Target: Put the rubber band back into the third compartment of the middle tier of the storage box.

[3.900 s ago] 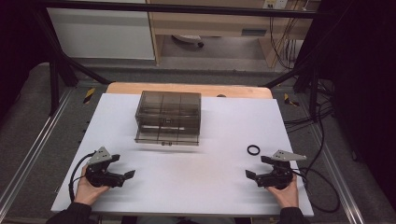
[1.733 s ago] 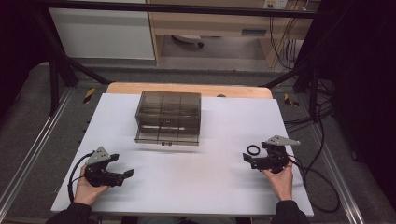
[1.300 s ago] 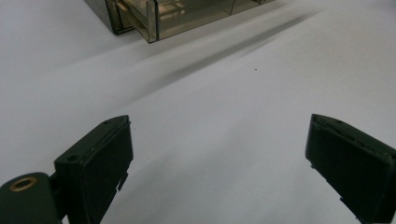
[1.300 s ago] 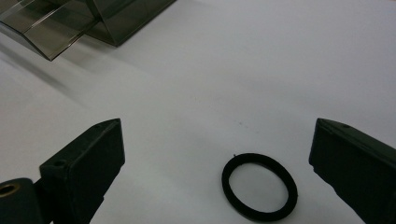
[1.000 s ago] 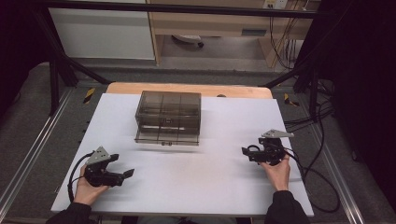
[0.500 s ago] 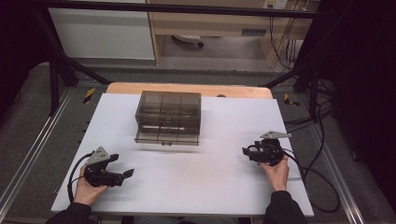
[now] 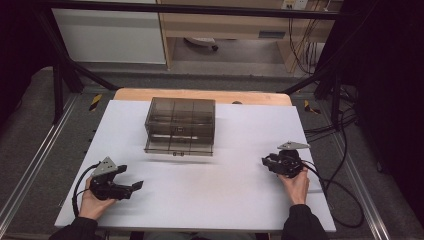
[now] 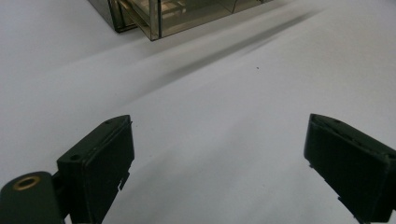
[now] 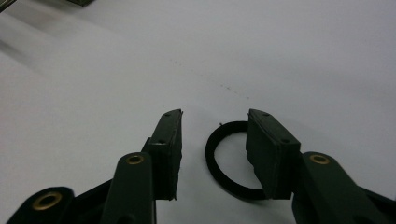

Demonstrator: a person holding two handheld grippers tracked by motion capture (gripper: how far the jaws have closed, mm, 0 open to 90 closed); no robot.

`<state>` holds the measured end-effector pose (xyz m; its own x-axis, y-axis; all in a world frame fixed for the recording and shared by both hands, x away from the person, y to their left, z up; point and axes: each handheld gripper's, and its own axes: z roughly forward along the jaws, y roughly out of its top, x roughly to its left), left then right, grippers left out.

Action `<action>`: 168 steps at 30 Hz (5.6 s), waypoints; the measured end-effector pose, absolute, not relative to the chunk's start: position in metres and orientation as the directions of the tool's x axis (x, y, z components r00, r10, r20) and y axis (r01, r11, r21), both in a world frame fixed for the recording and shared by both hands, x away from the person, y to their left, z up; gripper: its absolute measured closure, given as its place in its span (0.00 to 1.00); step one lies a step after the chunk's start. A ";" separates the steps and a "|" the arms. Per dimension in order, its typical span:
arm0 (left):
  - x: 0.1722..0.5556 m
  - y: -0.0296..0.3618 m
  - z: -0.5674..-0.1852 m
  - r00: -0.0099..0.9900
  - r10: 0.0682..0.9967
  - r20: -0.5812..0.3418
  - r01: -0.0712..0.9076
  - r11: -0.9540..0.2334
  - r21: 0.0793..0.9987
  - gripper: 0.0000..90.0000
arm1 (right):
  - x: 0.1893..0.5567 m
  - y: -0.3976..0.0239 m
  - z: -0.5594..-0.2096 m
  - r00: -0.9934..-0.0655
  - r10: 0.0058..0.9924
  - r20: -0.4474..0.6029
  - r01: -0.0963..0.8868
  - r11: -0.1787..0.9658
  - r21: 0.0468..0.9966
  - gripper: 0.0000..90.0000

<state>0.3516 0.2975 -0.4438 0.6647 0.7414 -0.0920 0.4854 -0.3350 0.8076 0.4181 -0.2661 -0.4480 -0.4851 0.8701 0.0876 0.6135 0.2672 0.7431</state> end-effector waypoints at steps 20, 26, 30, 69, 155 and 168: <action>0.352 0.297 -0.444 0.666 0.740 -0.091 0.485 -0.337 0.807 0.09 | 0.419 -0.263 -0.452 -0.479 0.874 0.084 0.630 0.276 0.726 0.90; 0.352 0.297 -0.444 0.666 0.741 -0.091 0.485 -0.337 0.807 0.09 | 0.419 -0.263 -0.452 -0.481 0.873 0.079 0.631 0.282 0.723 0.94; 0.352 0.297 -0.444 0.666 0.740 -0.090 0.484 -0.338 0.807 0.10 | 0.419 -0.263 -0.453 -0.482 0.873 0.079 0.631 0.283 0.722 0.95; 0.351 0.297 -0.444 0.664 0.742 -0.088 0.485 -0.339 0.806 0.10 | 0.408 -0.257 -0.433 -0.529 0.844 0.088 0.576 0.281 0.768 0.97; 0.351 0.298 -0.444 0.661 0.746 -0.084 0.484 -0.339 0.806 0.10 | 0.412 -0.130 -0.368 -0.734 0.674 0.078 0.426 0.368 0.826 0.98; 0.351 0.299 -0.444 0.662 0.745 -0.084 0.484 -0.340 0.806 0.10 | 0.422 -0.108 -0.367 -0.739 0.670 0.076 0.423 0.373 0.826 0.98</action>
<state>0.3512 0.2985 -0.4440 0.6617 0.7451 -0.0835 0.4841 -0.3395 0.8065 0.4220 -0.1082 -0.3668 -0.7389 0.6696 0.0758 0.4227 0.3730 0.8259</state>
